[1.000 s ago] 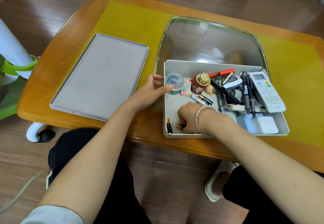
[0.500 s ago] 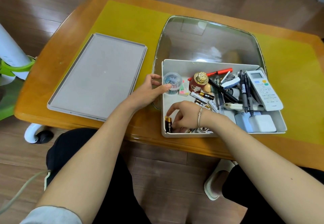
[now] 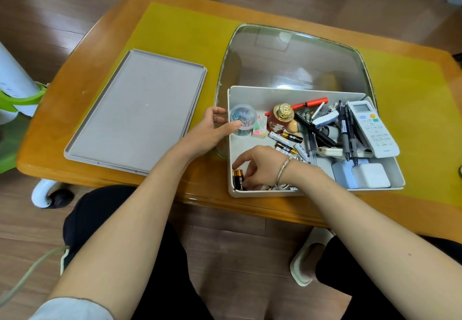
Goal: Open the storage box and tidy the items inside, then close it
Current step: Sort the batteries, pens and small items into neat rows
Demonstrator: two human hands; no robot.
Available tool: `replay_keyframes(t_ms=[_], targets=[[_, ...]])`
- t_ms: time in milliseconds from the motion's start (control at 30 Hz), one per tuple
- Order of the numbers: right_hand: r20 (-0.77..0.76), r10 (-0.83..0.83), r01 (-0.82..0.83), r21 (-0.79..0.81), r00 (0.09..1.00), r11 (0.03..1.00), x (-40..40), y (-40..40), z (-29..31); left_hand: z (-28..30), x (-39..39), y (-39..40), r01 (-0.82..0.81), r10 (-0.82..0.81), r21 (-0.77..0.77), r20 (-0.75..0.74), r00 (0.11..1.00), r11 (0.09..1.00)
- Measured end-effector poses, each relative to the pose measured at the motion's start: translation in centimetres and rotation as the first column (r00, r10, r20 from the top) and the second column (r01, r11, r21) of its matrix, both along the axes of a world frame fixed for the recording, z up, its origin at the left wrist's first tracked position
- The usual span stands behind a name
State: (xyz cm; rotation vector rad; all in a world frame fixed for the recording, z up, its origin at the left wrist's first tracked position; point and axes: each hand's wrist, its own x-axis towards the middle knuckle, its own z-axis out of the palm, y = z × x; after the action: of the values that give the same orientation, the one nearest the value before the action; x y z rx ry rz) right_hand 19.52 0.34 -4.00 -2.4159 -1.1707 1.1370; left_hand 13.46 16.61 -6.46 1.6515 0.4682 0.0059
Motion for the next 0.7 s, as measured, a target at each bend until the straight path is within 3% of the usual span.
replay_keyframes(t_ms=[467,567,700], targets=[[0.041,-0.025,0.022,0.064,0.999,0.998,0.0,-0.7,0.2,0.0,0.0,0.1,0.002,-0.002,-0.018,-0.003,1.0,1.0],[-0.035,-0.175,0.178,0.107,0.984,0.978,0.7,-1.7,0.9,0.0,0.0,0.1,0.004,-0.004,-0.02,-0.002,1.0,1.0],[0.204,-0.389,0.33,0.27,0.898,0.905,2.9,-3.4,1.8,0.1,-0.1,0.1,0.005,-0.005,-0.017,-0.009,1.0,1.0]])
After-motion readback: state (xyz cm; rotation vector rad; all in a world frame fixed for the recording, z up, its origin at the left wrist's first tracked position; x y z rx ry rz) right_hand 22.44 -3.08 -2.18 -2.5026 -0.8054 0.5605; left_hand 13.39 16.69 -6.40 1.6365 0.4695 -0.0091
